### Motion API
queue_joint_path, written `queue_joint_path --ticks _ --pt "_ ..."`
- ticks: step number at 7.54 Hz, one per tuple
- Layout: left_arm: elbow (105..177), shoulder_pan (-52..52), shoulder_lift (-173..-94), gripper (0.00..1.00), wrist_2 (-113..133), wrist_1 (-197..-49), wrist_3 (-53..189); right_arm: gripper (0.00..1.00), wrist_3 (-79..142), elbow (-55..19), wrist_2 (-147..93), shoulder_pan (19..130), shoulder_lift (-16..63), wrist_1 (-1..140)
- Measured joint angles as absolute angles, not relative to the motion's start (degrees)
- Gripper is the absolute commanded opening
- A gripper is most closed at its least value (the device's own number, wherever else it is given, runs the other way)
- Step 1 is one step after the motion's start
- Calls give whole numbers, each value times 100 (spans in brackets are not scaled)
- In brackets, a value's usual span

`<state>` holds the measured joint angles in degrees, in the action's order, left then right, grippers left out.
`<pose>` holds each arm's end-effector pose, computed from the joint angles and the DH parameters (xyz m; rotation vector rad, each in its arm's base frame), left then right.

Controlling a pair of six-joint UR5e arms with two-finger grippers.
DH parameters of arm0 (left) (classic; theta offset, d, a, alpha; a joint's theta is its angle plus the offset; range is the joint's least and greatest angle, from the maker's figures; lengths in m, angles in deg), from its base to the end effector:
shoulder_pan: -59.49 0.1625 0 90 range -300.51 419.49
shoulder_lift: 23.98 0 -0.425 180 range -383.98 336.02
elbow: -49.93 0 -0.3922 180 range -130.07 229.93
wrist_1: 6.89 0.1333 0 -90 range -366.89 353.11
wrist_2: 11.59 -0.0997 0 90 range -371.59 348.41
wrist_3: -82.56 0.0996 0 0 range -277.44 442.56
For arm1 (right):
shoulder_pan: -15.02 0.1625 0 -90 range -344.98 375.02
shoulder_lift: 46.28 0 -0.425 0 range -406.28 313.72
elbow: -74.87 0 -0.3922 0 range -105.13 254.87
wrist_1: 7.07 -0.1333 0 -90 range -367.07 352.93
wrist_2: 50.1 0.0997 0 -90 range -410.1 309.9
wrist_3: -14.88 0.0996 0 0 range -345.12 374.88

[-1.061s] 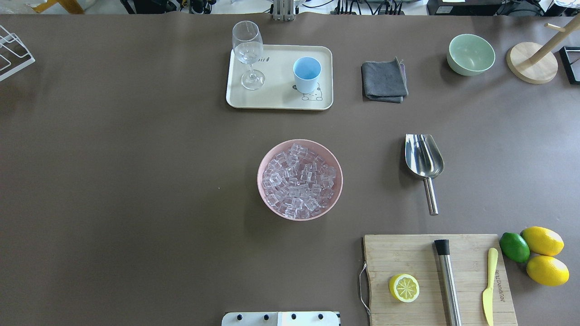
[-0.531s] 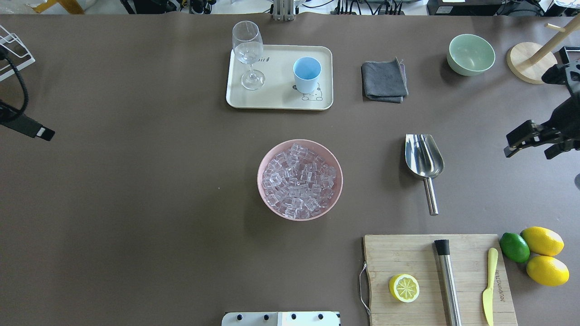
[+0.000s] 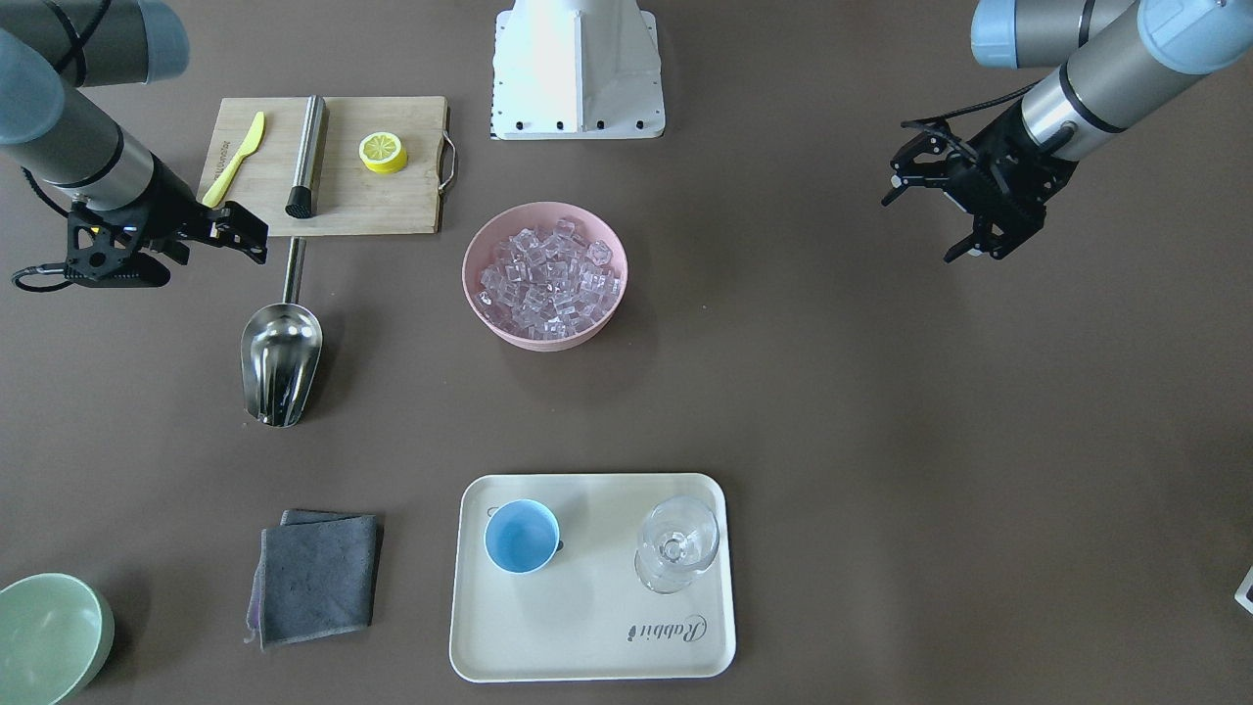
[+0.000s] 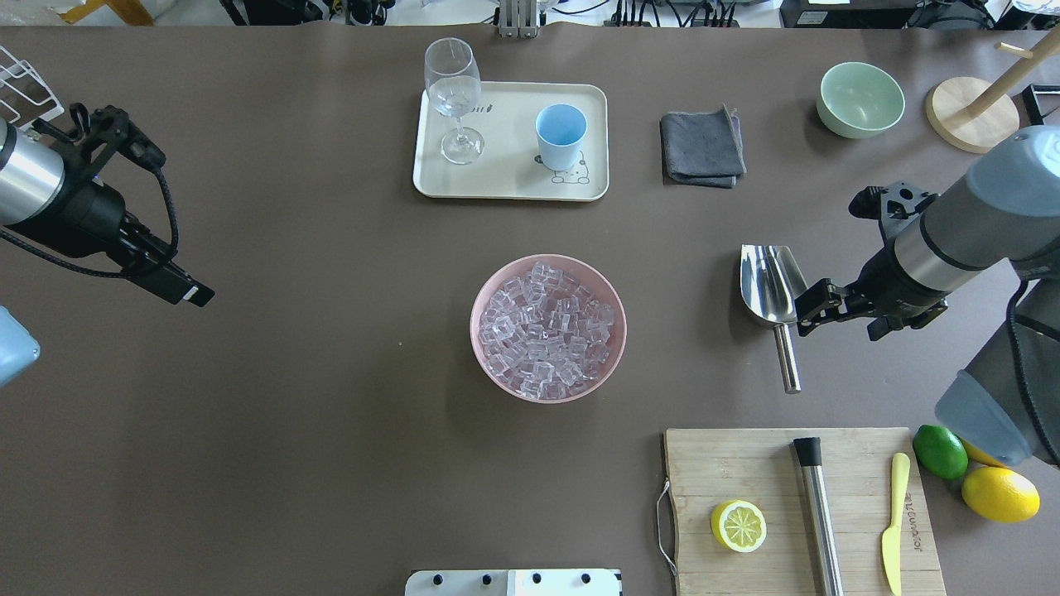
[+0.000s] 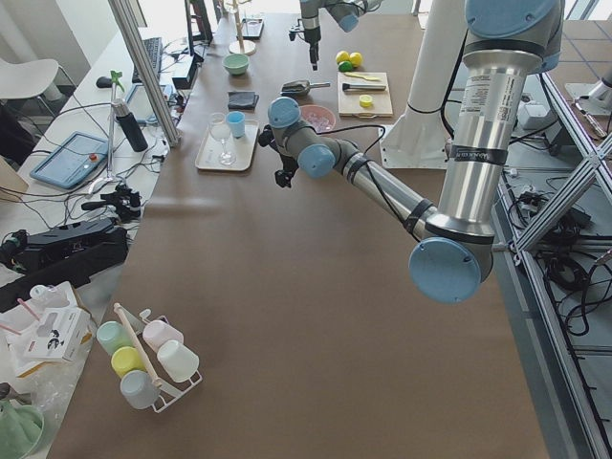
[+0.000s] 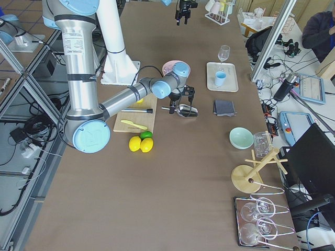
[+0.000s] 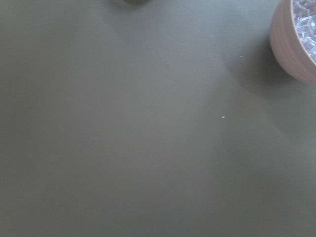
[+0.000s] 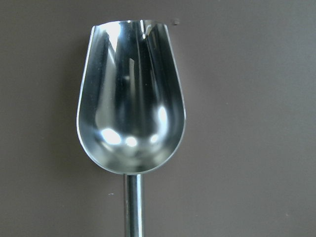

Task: Put ice in cup with scoop
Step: 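Move the left gripper beside the pink bowl while the right reaches the scoop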

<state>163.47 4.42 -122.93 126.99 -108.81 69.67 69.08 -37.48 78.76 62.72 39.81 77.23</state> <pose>0.2464 -0.4552 0.3490 0.3446 1.0468 0.6737 -0.2884 -0.4222 0.4260 -0.1355 -0.8382 0.0060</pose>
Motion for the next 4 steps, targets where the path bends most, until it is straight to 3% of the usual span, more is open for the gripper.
queue_joint_path --ticks 4 --pt "15734 1040 -12608 98 11979 -12603 6973 99 7376 -3345 7400 5538 3740 7471"
